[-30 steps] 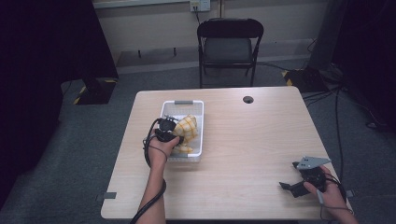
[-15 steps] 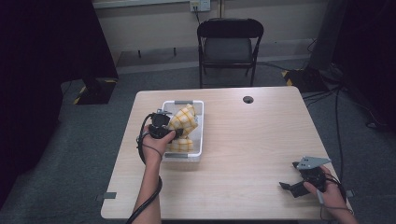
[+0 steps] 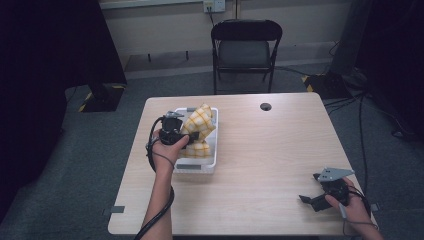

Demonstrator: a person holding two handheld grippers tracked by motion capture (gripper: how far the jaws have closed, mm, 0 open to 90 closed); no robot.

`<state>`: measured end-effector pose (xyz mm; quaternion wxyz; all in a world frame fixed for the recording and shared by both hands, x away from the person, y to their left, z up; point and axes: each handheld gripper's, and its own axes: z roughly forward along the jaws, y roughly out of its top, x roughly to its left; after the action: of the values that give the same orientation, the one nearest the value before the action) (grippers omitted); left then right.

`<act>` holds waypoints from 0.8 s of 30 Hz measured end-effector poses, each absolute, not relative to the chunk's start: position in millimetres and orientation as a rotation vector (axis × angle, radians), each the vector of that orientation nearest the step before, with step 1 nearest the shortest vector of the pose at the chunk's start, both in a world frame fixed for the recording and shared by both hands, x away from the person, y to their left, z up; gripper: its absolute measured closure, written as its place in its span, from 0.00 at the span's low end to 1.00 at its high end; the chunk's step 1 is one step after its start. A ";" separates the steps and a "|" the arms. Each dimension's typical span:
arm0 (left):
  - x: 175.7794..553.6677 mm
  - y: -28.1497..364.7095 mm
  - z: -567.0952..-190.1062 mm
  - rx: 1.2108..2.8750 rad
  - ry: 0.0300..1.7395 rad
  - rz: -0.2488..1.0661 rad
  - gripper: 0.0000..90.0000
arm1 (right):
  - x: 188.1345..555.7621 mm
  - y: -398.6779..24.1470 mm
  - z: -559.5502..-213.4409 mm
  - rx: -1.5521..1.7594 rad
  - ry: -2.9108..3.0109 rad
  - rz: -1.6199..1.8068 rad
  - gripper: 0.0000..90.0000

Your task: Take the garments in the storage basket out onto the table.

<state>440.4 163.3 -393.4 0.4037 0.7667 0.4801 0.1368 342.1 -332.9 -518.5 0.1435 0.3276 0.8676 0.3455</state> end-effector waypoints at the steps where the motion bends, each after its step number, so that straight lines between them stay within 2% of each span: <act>1: 439.4 161.9 -391.2 1.937 1.204 0.345 0.64 | 342.1 -332.9 -518.5 0.944 2.502 0.997 0.00; 8: 434.6 153.7 -381.6 1.949 1.175 0.368 0.64 | 342.1 -332.9 -518.5 0.944 2.501 0.996 0.00; 24: 418.2 134.6 -373.9 1.933 1.074 0.301 0.64 | 342.1 -332.9 -518.5 0.944 2.502 0.996 0.00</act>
<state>418.2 134.6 -373.9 0.4394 0.7780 0.4323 0.1210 342.1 -332.9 -518.5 0.1436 0.3274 0.8676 0.3456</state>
